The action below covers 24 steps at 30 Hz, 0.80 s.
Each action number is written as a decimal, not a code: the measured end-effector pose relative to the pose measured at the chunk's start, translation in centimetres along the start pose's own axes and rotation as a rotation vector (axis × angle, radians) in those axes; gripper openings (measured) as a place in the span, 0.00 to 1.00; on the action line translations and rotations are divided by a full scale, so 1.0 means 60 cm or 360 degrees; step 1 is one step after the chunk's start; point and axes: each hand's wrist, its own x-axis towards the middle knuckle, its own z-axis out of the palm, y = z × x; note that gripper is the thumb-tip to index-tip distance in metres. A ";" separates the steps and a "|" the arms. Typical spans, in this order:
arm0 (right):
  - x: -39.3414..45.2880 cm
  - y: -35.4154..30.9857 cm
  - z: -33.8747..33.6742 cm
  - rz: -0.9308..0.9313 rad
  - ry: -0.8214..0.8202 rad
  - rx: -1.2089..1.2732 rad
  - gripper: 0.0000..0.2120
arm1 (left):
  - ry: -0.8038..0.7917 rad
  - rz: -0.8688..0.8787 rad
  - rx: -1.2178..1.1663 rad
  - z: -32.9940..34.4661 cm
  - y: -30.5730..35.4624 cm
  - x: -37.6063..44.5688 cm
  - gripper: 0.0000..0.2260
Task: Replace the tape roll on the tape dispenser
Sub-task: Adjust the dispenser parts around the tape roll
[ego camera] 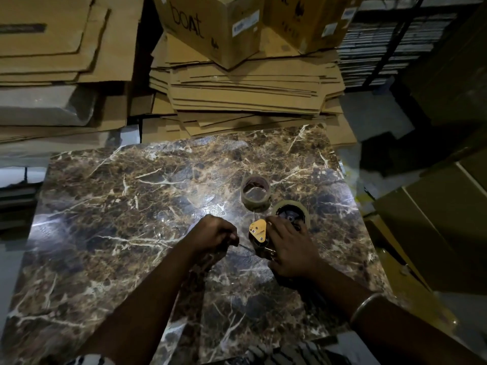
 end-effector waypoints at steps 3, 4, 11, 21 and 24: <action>0.001 -0.002 0.002 0.0038 0.0019 0.0051 0.50 | 0.0001 0.0054 0.0021 -0.007 0.004 0.018 0.07; 0.002 -0.001 0.003 0.0058 0.0042 0.0060 0.52 | -0.0006 0.0055 0.0028 -0.009 0.004 0.024 0.09; 0.006 0.000 0.003 0.0051 0.0097 0.0059 0.55 | -0.0020 0.0026 0.0210 -0.010 -0.012 0.068 0.09; 0.002 0.008 -0.004 -0.0144 0.0139 0.0160 0.47 | -0.0152 0.0195 0.0306 -0.018 -0.023 0.025 0.11; 0.008 0.007 -0.005 -0.0264 0.0107 0.0195 0.46 | -0.0113 0.0090 0.0139 -0.015 -0.018 0.003 0.10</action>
